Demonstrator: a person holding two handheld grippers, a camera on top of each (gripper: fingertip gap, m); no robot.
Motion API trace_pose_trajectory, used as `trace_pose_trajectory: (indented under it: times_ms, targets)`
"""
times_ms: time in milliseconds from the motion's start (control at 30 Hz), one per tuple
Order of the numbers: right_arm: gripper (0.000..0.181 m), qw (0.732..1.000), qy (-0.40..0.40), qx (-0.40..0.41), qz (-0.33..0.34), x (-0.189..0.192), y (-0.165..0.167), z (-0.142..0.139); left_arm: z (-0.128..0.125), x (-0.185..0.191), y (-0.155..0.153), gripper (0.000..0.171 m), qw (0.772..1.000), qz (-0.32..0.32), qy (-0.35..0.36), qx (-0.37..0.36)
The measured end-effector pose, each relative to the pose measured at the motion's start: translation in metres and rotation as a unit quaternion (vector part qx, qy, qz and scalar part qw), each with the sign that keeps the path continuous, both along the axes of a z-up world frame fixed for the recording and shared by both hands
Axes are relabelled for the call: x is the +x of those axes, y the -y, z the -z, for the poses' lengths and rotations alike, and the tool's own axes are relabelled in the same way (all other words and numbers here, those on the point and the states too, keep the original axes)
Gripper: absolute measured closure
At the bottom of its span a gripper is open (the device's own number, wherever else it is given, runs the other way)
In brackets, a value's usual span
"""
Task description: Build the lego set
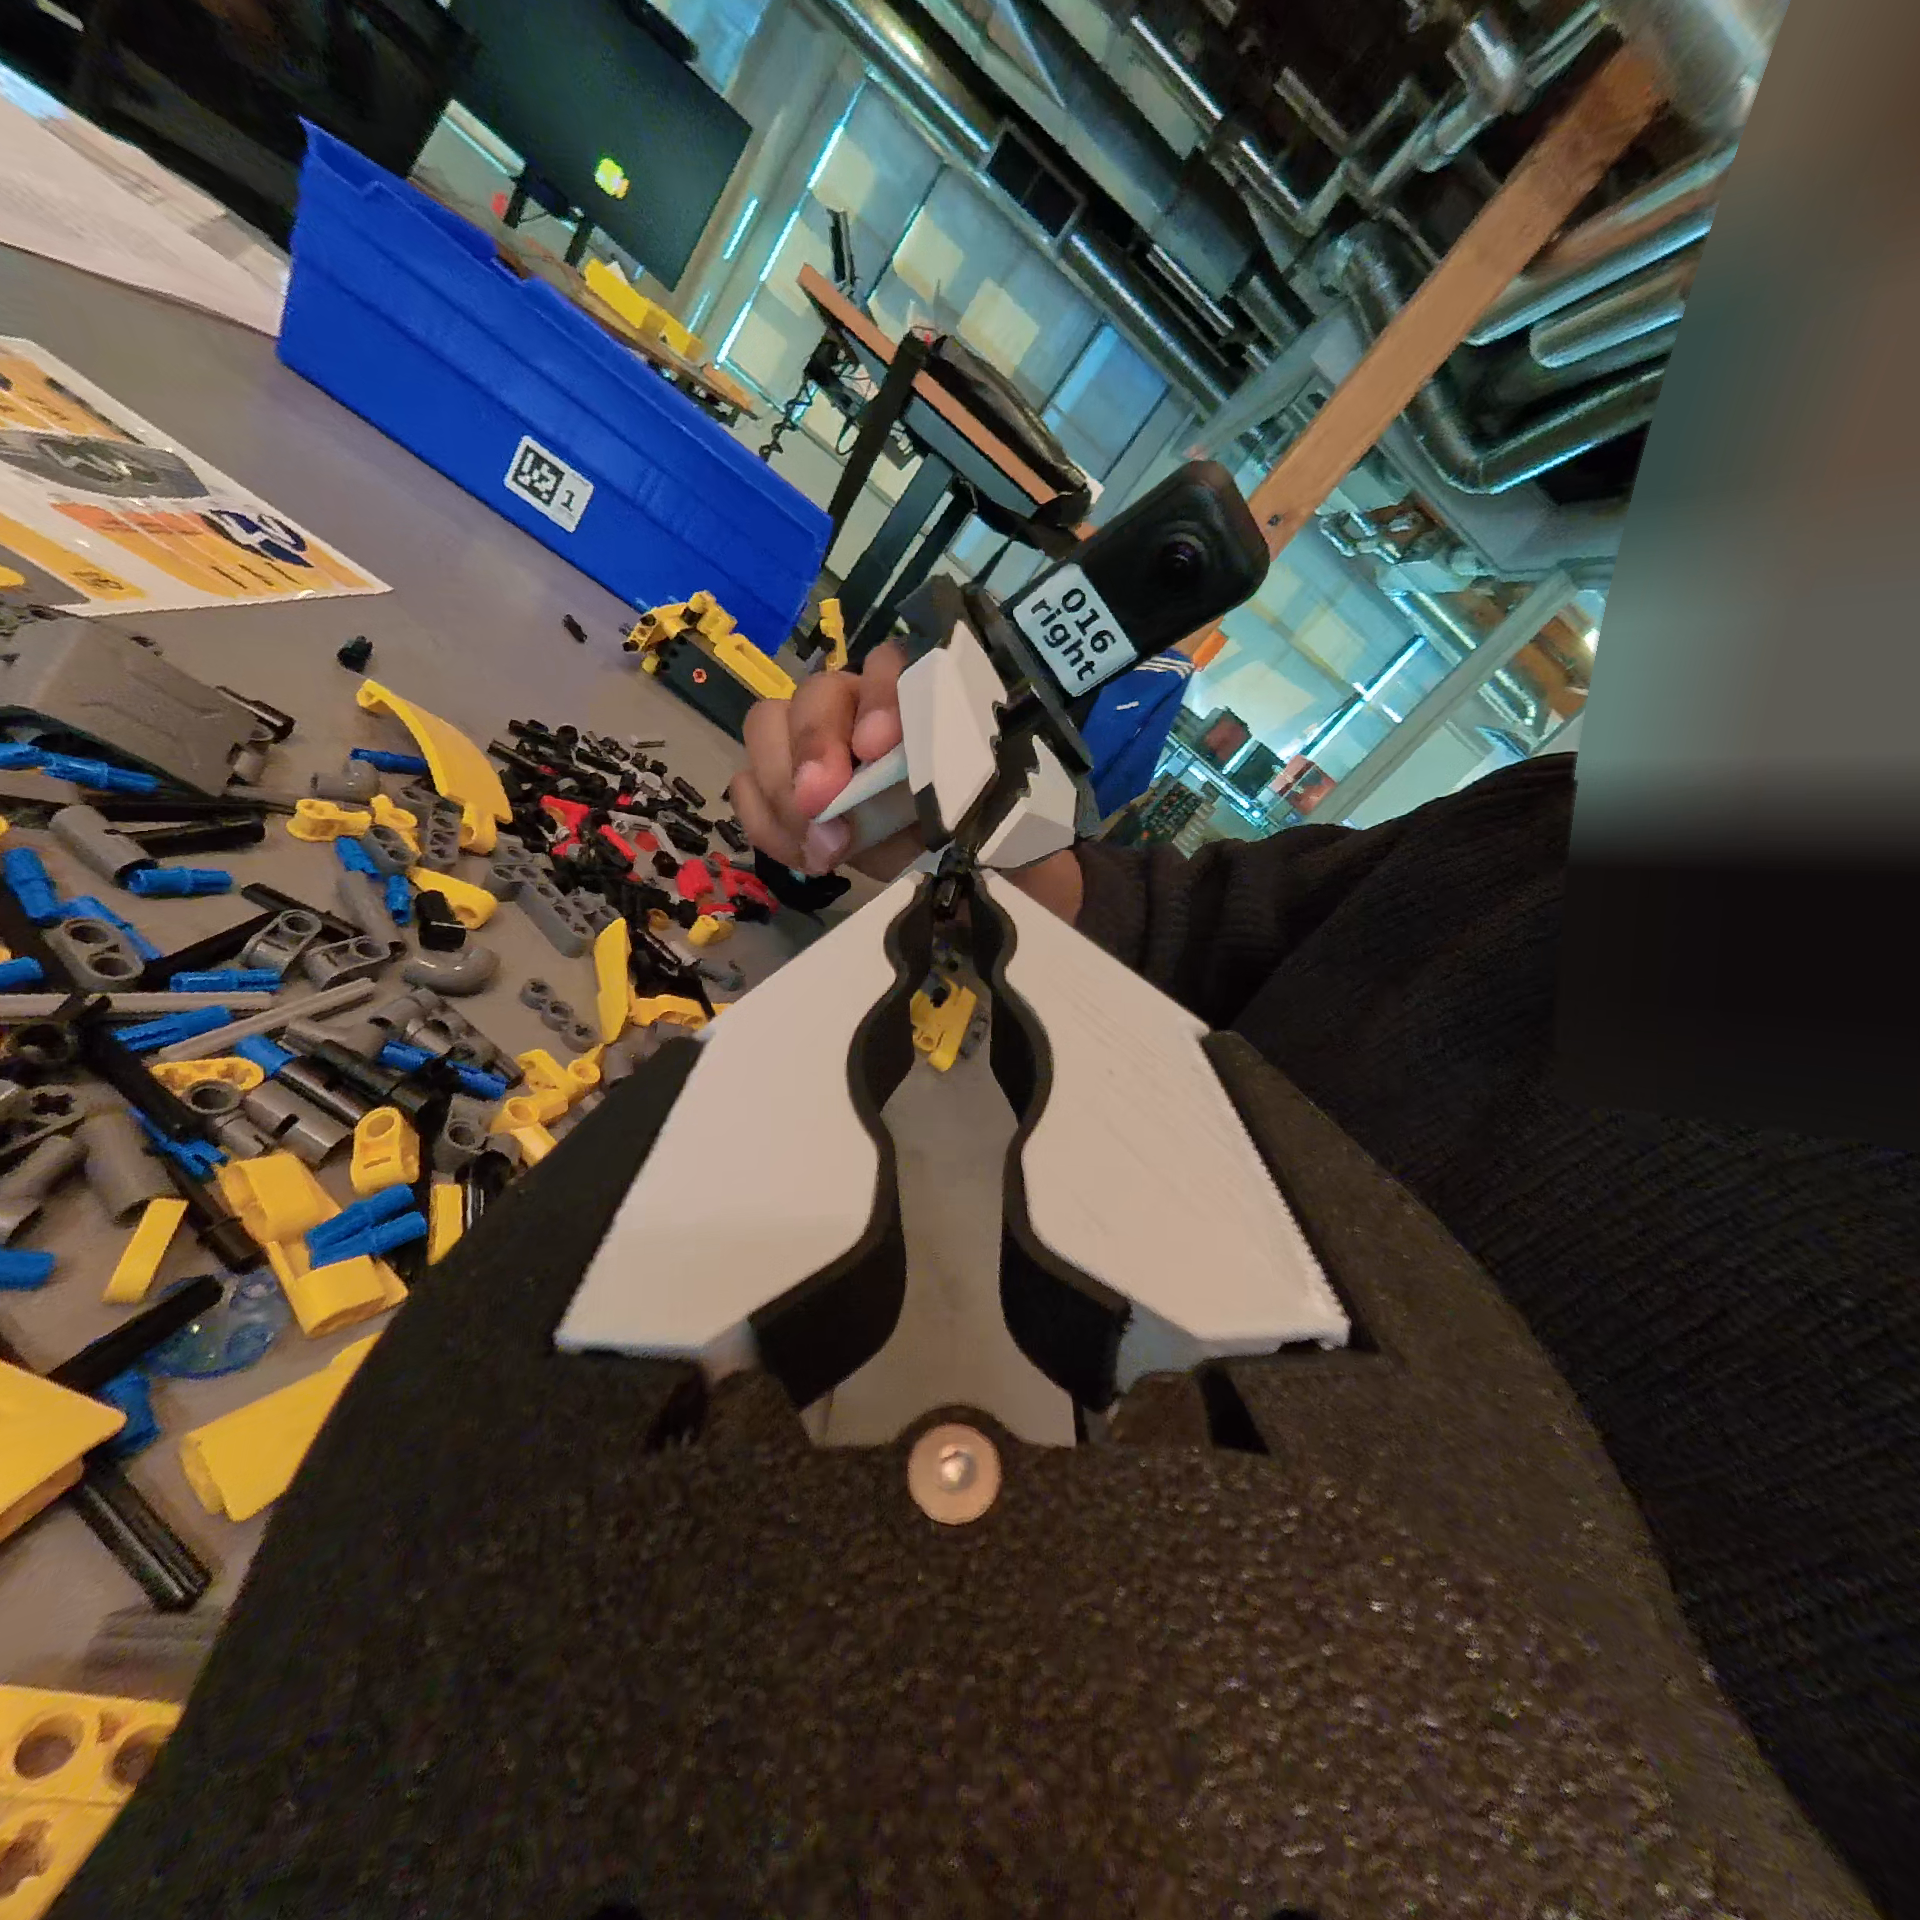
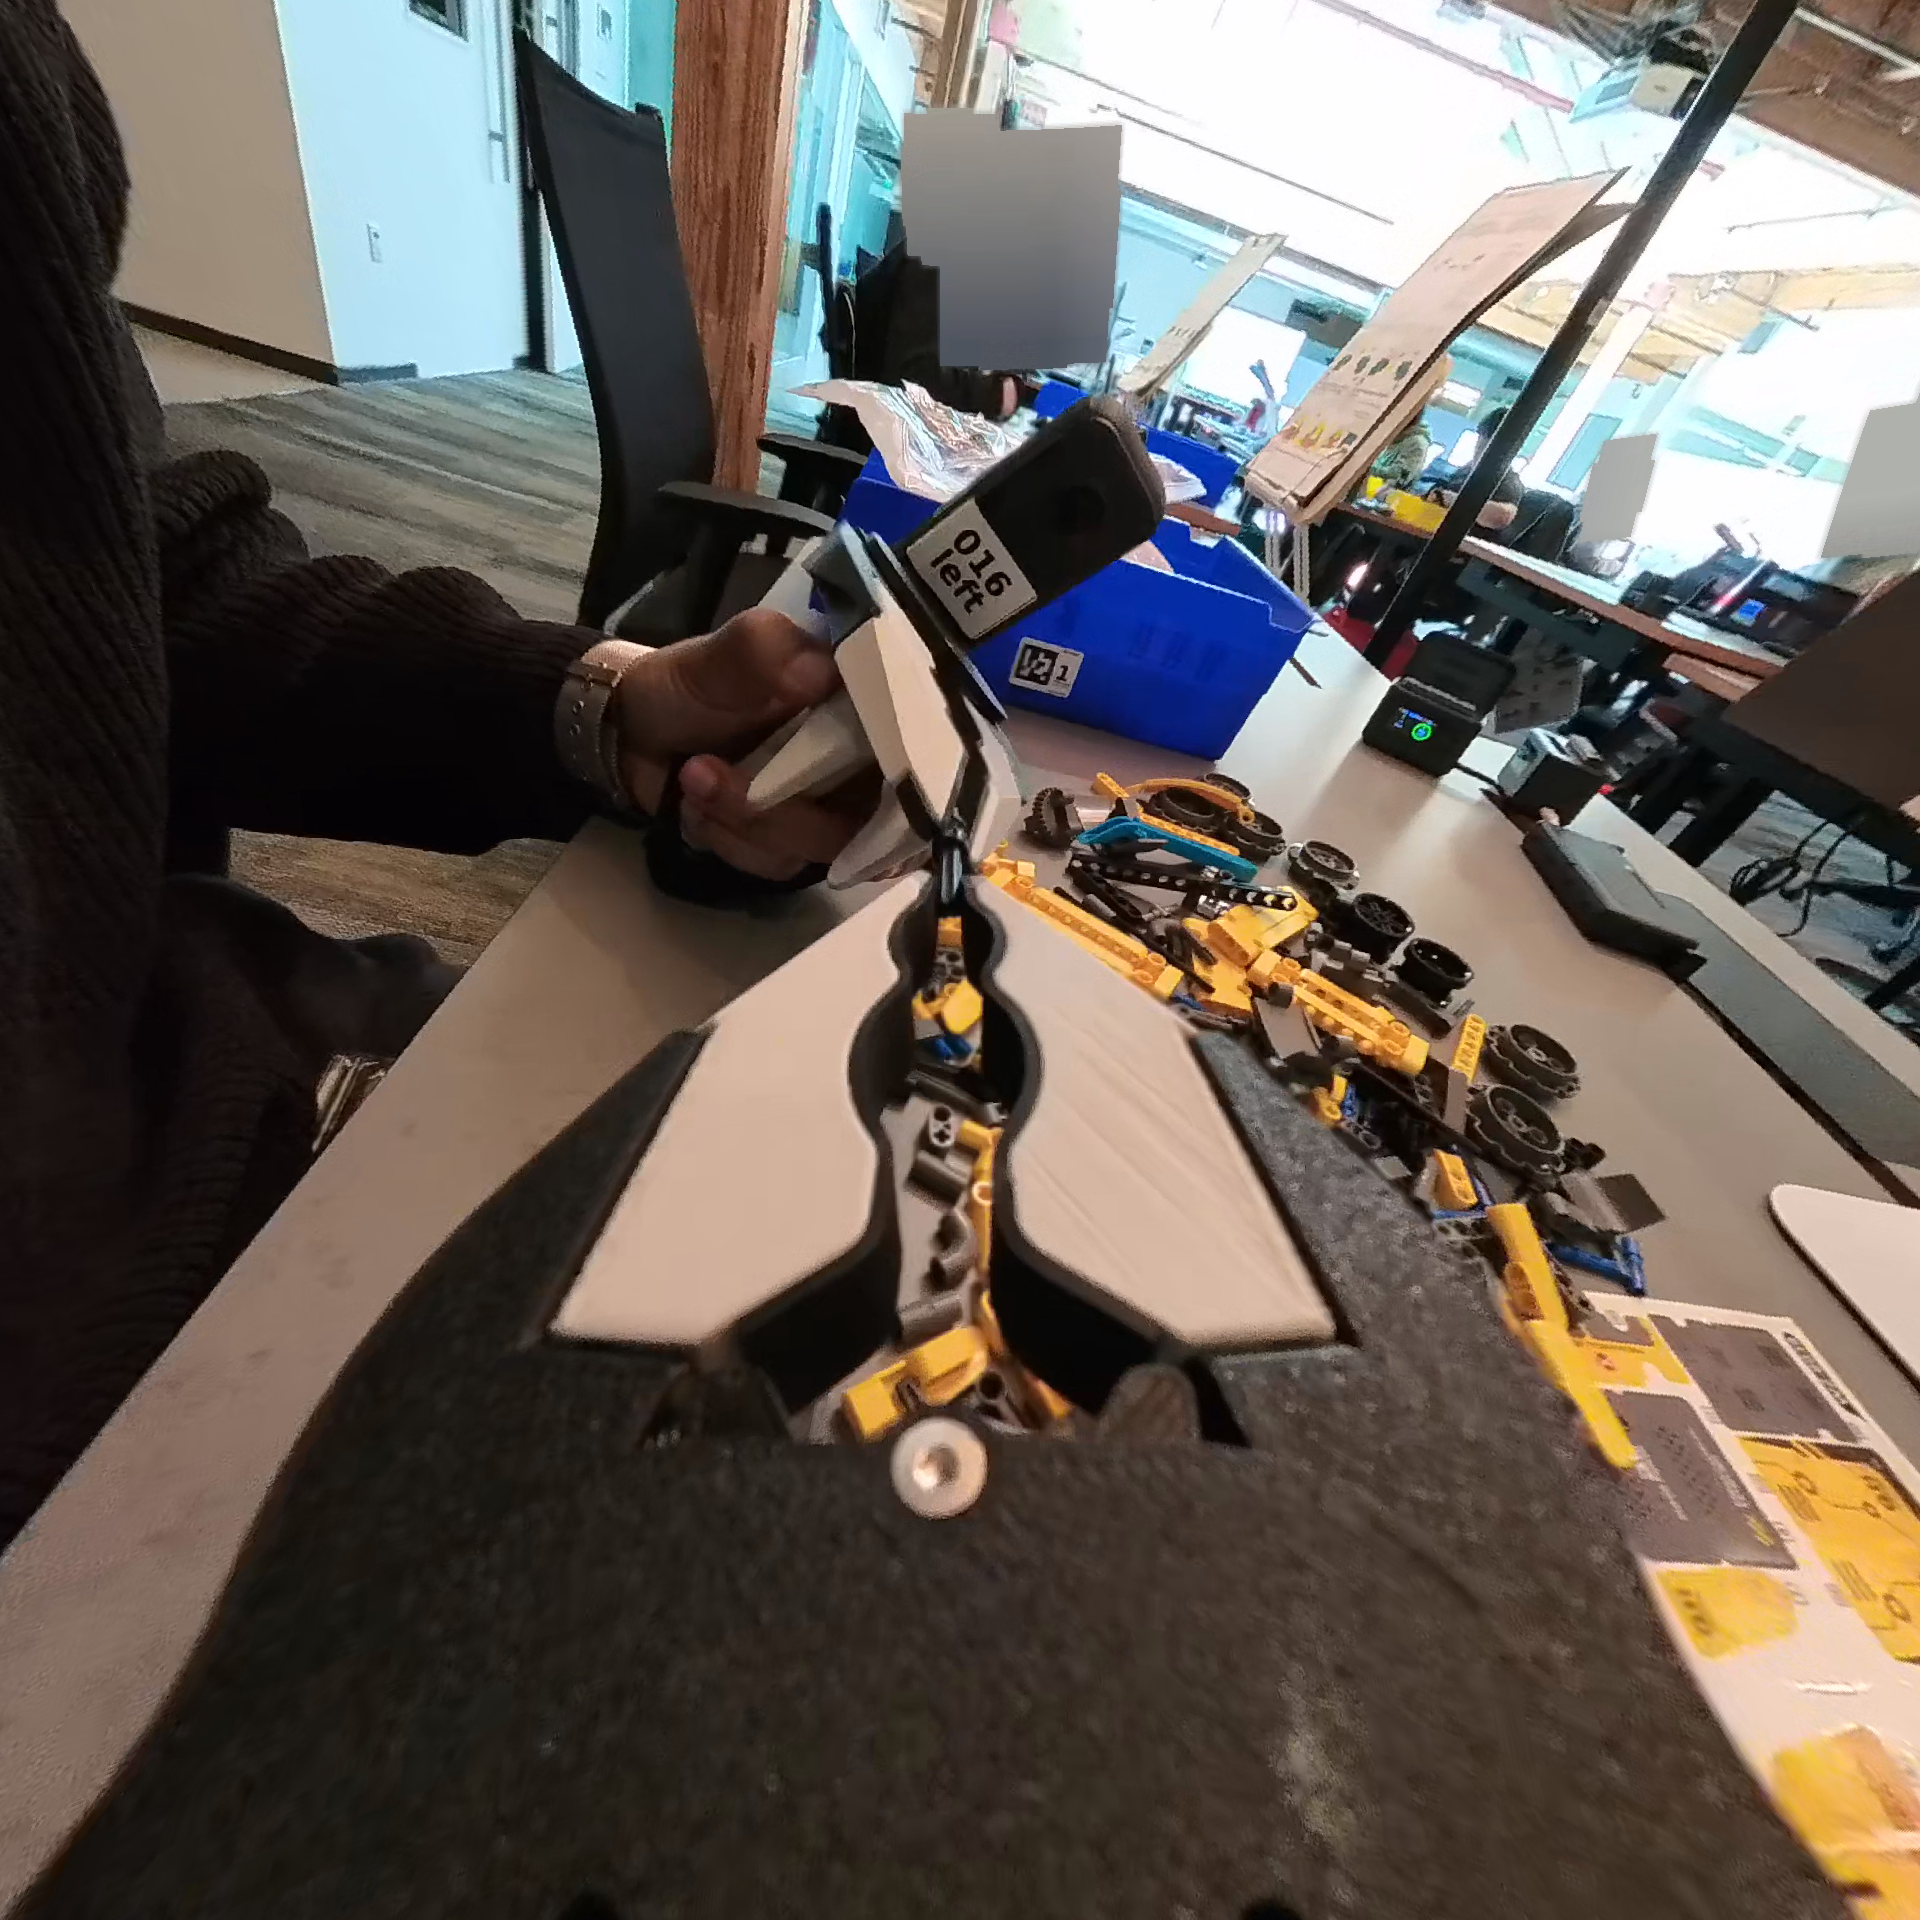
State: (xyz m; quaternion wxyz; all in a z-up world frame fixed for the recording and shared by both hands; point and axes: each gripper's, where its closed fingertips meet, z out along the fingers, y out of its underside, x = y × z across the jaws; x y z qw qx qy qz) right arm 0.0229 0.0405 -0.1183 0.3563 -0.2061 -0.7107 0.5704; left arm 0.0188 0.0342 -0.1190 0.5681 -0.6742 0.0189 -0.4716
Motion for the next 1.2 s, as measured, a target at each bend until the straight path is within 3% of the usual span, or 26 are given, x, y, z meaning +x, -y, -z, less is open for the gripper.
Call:
trace_pose_trajectory:
  times_ms: [233,533,1200]
  targets:
    - [0.178,1.0,0.013,0.025,0.007,-0.003,0.003,0.012,0.008,0.004,-0.002,0.167,1.0,0.003,-0.012,-0.023]
    - [0.167,0.999,-0.029,0.016,0.03,-0.006,-0.008,0.0,-0.001,-0.005,-0.001,0.166,1.0,-0.003,0.015,-0.005]
    - [0.178,0.998,-0.054,0.024,0.0,0.005,-0.001,-0.007,-0.003,-0.002,0.002,0.166,0.999,0.016,0.03,-0.001]
